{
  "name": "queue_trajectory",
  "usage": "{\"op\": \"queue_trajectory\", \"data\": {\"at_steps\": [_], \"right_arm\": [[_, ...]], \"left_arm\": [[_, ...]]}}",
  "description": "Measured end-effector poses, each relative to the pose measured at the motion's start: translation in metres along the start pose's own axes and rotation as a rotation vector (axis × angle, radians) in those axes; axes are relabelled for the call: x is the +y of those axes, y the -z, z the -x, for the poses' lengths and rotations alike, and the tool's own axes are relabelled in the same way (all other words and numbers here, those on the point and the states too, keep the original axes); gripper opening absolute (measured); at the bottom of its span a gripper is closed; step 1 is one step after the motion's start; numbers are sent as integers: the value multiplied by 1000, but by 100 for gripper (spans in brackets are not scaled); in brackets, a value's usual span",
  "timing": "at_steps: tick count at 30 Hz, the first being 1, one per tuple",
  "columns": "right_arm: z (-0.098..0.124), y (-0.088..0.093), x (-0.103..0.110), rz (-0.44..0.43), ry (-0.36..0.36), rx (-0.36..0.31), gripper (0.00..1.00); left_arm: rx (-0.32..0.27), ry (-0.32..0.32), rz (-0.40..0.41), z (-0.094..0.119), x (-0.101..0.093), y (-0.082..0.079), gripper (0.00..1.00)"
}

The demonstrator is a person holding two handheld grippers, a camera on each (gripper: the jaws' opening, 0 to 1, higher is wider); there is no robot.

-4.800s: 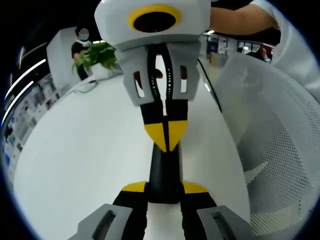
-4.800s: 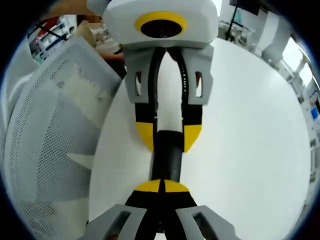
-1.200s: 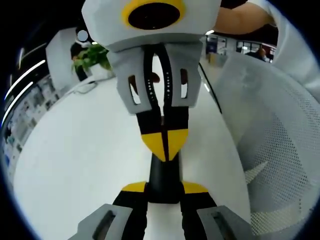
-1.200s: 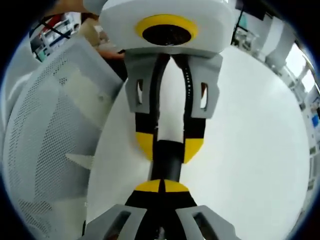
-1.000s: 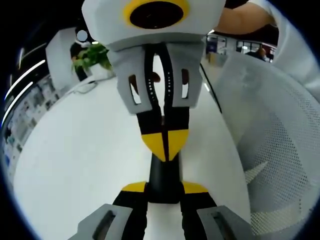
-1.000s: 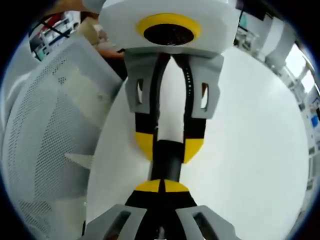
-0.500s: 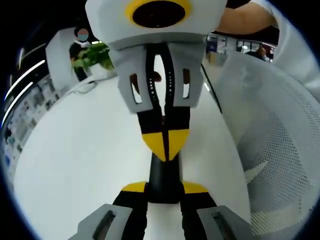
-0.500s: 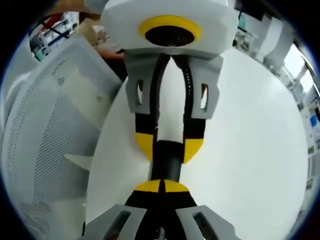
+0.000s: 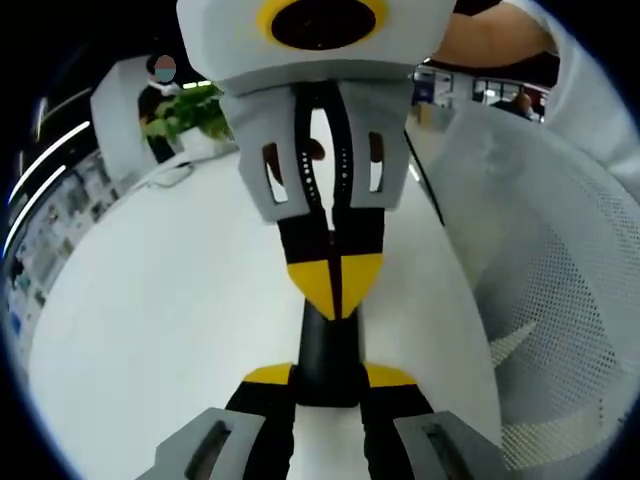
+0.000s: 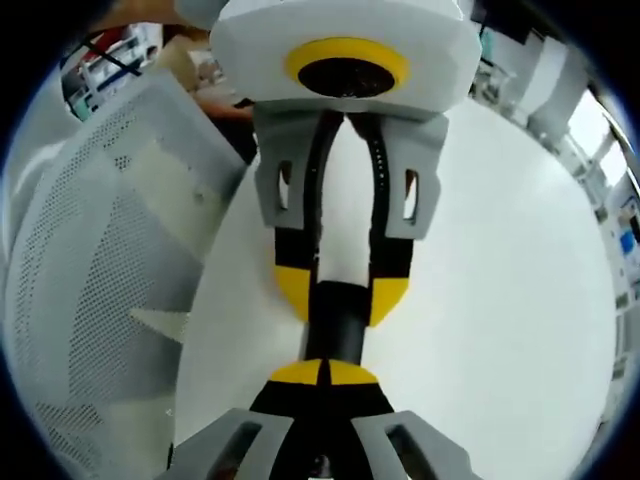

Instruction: Press the specified remote control buttons in sequence, fully releasing each button before pressing the next.

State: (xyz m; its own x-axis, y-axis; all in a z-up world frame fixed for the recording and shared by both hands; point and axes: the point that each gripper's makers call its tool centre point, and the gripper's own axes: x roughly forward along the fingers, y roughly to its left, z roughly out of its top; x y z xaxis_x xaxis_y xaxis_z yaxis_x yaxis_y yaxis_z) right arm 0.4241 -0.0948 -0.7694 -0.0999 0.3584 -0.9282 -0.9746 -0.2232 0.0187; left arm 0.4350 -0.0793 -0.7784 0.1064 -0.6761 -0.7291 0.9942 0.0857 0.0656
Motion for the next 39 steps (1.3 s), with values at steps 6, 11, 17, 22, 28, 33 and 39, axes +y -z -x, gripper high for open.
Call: {"op": "queue_trajectory", "data": {"at_steps": [6, 11, 17, 22, 28, 33, 39], "right_arm": [[6, -3, -2, 7, 19, -6, 0], [13, -6, -4, 13, 33, -14, 0], [18, -10, -5, 23, 44, -33, 0], [20, -10, -6, 27, 48, -36, 0], [22, -8, -8, 34, 55, -36, 0], [23, -8, -10, 37, 61, -39, 0], [23, -8, -9, 36, 59, -44, 0]], "left_arm": [[0, -1, -1, 0, 0, 0, 23], [1, -3, -2, 0, 0, -1, 23], [2, -4, -2, 0, 0, 0, 23], [4, -5, -2, 0, 0, 0, 23], [4, -4, -2, 0, 0, -1, 23], [4, -5, -3, 0, 1, 0, 23], [4, -7, -4, 0, 2, 0, 23]]}}
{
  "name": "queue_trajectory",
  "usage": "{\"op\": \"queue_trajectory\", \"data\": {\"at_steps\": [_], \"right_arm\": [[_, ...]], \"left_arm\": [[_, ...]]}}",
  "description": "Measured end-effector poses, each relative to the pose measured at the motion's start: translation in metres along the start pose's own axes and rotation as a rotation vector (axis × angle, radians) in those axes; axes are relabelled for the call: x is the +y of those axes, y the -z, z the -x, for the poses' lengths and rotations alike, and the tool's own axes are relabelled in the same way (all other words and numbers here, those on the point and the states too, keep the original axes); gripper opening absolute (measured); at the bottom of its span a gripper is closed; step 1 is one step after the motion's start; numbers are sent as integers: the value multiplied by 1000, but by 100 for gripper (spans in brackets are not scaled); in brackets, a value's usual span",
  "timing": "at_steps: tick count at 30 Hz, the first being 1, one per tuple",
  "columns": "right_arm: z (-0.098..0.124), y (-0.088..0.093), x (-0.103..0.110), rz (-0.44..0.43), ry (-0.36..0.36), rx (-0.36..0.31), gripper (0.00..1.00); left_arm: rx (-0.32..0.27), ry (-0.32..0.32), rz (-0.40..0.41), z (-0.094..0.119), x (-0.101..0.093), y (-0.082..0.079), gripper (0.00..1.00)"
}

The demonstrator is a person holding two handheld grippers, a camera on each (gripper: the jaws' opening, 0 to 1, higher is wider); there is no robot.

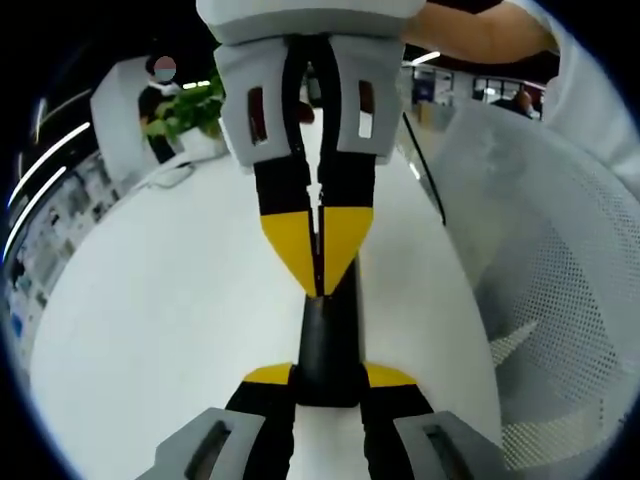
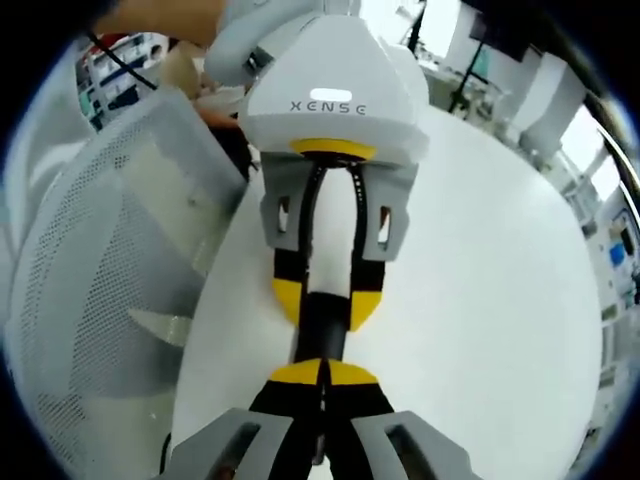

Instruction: Press the specified remote control buttons in sequence, fully releasing each button before pressing the next.

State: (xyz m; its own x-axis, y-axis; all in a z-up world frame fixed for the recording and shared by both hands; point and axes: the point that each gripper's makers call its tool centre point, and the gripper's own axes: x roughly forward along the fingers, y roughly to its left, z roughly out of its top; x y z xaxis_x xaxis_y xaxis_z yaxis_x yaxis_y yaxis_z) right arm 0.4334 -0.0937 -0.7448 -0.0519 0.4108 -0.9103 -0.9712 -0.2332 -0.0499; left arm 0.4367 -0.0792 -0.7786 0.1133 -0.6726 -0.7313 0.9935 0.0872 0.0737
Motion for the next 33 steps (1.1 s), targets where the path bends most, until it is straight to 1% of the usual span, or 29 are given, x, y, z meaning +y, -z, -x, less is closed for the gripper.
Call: {"op": "queue_trajectory", "data": {"at_steps": [4, 8, 9, 10, 12, 17, 23, 28, 33], "right_arm": [[0, 2, 1, 1, -1, 5, 0], [1, 2, 0, 5, 3, -4, 0], [2, 1, -1, -5, 10, -10, 7], [2, 1, -2, -10, 11, -12, 9], [2, 2, -2, -5, 12, -6, 6], [1, 5, 0, -7, 11, -8, 7], [5, 5, 0, -43, 16, -49, 8], [11, 6, 3, -74, 12, -94, 13], [11, 14, 2, -85, 28, -98, 16]], "left_arm": [[1, -2, -1, 0, 0, 0, 23], [1, -3, -2, 0, 0, 0, 23], [1, -3, -2, 0, 0, 0, 23], [1, -3, -2, 0, 0, 1, 24], [2, -4, -2, 0, 0, 0, 24], [1, -5, -1, 0, 0, 1, 24], [-1, -10, -2, 0, 0, 0, 24], [1, -10, -2, 0, 0, 0, 24], [3, -9, -1, 0, 0, 0, 24]]}}
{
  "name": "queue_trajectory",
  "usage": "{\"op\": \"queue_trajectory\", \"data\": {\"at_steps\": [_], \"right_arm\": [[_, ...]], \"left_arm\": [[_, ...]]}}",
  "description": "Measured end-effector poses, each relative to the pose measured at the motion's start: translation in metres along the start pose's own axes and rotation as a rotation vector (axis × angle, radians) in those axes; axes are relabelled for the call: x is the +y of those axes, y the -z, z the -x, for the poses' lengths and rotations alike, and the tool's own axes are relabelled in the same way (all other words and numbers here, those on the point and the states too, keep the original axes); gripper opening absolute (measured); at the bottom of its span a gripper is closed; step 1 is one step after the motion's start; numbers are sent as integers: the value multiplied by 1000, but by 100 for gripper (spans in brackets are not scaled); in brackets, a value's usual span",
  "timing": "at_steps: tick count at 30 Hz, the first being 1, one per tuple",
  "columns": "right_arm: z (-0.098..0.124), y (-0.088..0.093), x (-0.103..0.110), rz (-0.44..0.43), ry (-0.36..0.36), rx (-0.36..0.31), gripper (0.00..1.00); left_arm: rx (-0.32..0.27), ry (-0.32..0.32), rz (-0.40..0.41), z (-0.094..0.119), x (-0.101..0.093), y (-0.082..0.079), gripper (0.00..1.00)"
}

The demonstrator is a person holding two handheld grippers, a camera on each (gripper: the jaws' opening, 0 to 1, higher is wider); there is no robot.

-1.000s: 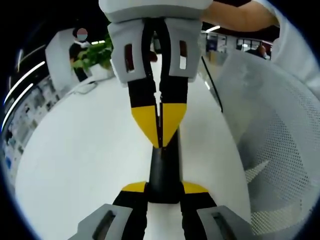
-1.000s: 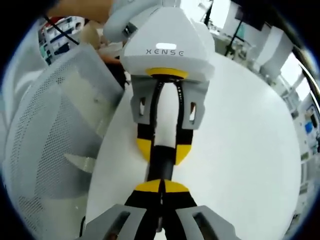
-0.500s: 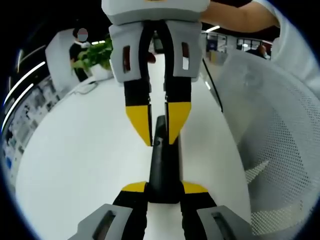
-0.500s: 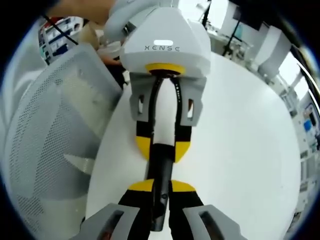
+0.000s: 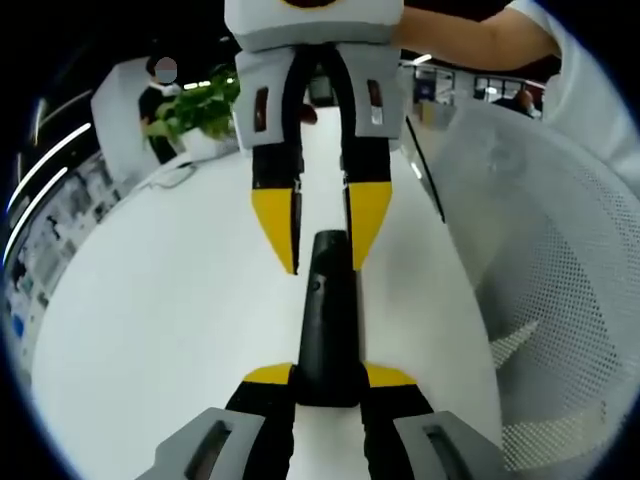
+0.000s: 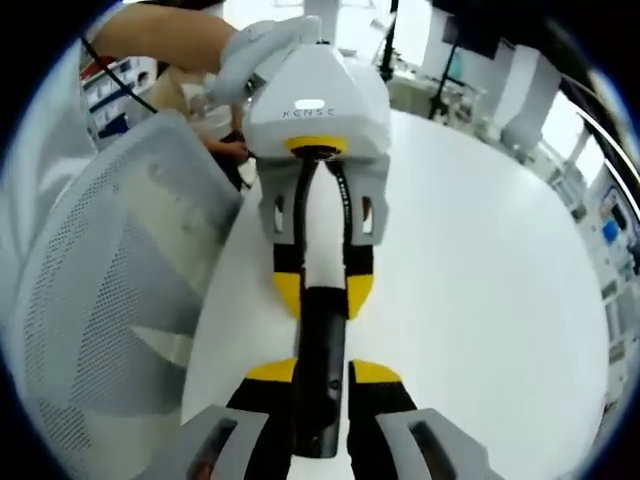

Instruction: Press the specified remote control buttons in sequence, fully releasing each button before pressing the next.

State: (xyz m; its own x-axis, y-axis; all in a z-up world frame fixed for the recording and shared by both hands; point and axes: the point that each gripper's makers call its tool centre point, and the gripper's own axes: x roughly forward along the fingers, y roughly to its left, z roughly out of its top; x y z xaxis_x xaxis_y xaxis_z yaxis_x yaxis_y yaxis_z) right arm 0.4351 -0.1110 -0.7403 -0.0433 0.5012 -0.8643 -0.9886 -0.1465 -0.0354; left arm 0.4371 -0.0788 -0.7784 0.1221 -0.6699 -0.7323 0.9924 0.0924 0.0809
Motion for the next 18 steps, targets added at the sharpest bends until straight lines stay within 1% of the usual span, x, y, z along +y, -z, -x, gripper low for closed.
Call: {"op": "queue_trajectory", "data": {"at_steps": [5, 7, 10, 11, 13, 18], "right_arm": [[1, 7, 2, -24, 1, -17, 17], [2, 7, 2, -36, 7, -39, 18], [3, 4, 6, -55, 1, -105, 19], [4, 6, 7, -68, 2, -110, 20], [4, 9, 8, -63, 13, -113, 20], [6, 15, 5, -90, 34, -125, 23]], "left_arm": [[3, -1, -3, 0, 0, 0, 24], [5, 1, -2, 0, 0, -1, 24], [8, 4, -1, 0, 0, -1, 24], [8, 5, -1, 0, 0, -1, 24], [10, 5, -1, 0, -1, -1, 24], [17, 9, -5, 0, -1, -1, 24]]}}
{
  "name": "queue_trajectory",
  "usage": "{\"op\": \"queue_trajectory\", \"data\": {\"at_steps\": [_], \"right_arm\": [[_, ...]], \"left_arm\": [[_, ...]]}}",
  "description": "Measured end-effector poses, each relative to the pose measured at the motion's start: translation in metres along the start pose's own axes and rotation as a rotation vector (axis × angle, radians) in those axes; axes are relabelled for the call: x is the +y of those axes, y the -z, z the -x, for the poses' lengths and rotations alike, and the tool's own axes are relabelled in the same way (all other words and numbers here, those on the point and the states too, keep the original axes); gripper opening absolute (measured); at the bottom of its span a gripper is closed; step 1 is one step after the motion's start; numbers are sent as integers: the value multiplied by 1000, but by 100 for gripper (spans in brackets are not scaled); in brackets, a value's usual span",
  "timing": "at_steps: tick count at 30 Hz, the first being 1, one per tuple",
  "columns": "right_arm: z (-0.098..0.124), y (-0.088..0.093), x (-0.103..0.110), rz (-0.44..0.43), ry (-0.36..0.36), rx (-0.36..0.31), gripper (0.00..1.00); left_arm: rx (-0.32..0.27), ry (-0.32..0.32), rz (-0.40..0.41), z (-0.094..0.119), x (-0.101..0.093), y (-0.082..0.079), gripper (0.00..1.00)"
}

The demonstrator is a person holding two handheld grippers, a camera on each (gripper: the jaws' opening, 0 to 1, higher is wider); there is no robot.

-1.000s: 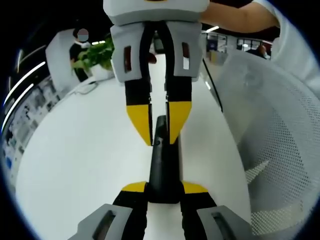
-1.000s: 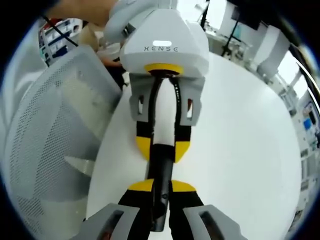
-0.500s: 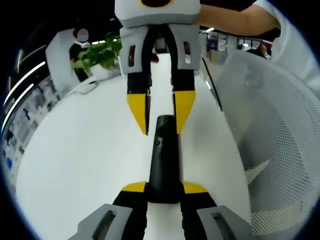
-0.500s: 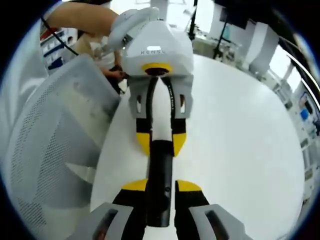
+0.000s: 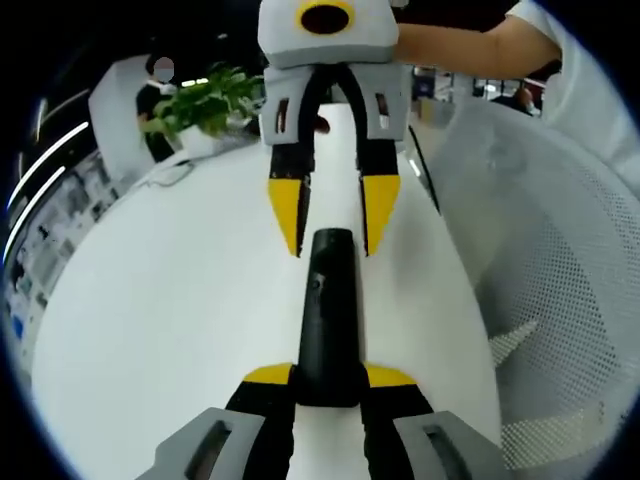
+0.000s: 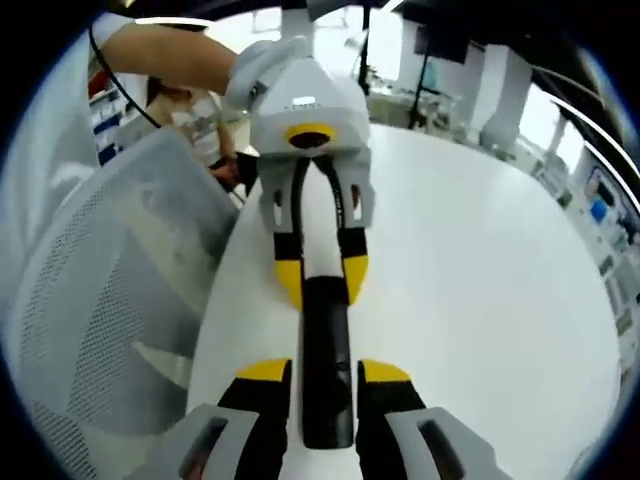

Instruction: Press the specified remote control buttons in sequence, fully releasing each button before pressing the next.

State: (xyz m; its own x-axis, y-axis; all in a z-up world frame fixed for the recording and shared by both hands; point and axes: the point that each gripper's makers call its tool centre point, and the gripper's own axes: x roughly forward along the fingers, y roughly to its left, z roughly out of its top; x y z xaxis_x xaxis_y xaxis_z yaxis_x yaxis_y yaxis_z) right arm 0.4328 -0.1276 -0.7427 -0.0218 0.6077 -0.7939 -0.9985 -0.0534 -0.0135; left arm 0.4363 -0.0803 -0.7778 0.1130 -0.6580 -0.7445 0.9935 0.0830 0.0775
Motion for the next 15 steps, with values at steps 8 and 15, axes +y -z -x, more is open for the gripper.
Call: {"op": "queue_trajectory", "data": {"at_steps": [8, 15], "right_arm": [[8, 9, -5, -31, 41, -27, 27], [12, 25, -2, -57, 61, -49, 29]], "left_arm": [[4, 0, -1, 0, -1, 0, 24], [12, -1, -2, 0, -1, 0, 24]]}}
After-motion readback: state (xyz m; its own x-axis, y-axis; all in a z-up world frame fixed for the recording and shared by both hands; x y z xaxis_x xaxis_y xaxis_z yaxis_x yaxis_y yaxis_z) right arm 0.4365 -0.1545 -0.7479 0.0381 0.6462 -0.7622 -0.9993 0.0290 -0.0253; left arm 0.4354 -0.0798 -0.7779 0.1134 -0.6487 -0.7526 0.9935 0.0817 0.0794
